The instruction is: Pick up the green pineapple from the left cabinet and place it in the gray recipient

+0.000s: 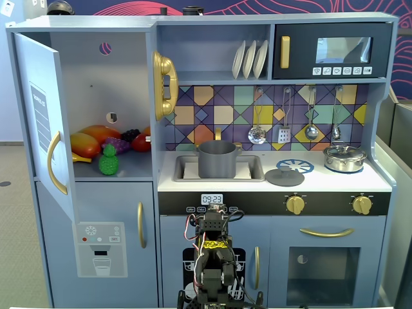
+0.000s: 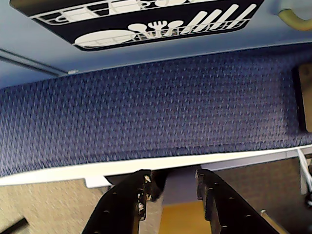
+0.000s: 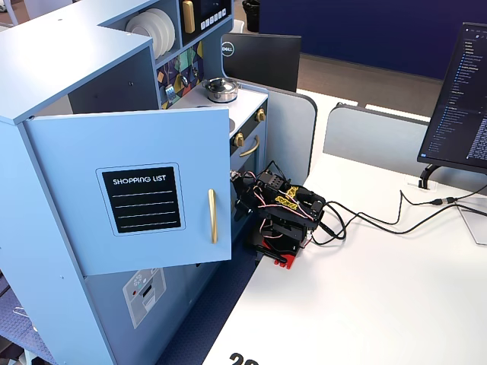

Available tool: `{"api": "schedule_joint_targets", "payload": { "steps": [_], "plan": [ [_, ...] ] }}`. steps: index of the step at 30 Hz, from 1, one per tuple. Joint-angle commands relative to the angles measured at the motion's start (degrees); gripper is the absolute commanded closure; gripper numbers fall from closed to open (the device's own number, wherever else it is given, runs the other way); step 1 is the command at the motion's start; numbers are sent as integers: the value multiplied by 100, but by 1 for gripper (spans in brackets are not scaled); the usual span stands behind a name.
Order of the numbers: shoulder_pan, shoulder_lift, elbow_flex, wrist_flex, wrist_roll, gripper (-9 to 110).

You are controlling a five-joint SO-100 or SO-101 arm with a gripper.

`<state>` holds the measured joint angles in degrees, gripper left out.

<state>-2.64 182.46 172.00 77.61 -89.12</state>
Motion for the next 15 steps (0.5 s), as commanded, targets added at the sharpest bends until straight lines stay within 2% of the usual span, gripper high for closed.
{"api": "schedule_joint_targets", "payload": {
  "steps": [1, 6, 8, 10, 12, 14, 15],
  "plan": [
    [-1204, -79, -105, 123, -97, 102],
    [-3683, -316, -1187, -1863, 44, 102],
    [-4307, -483, -1503, -3164, -387, 102],
    [-4597, -791, -1617, -4896, -202, 102],
    [-4632, -1178, -1696, -6495, -439, 102],
    [-4641, -1424, -1934, -7242, -466, 100],
    [-4632, -1459, -2127, -7251, -352, 94]
  ]
}}
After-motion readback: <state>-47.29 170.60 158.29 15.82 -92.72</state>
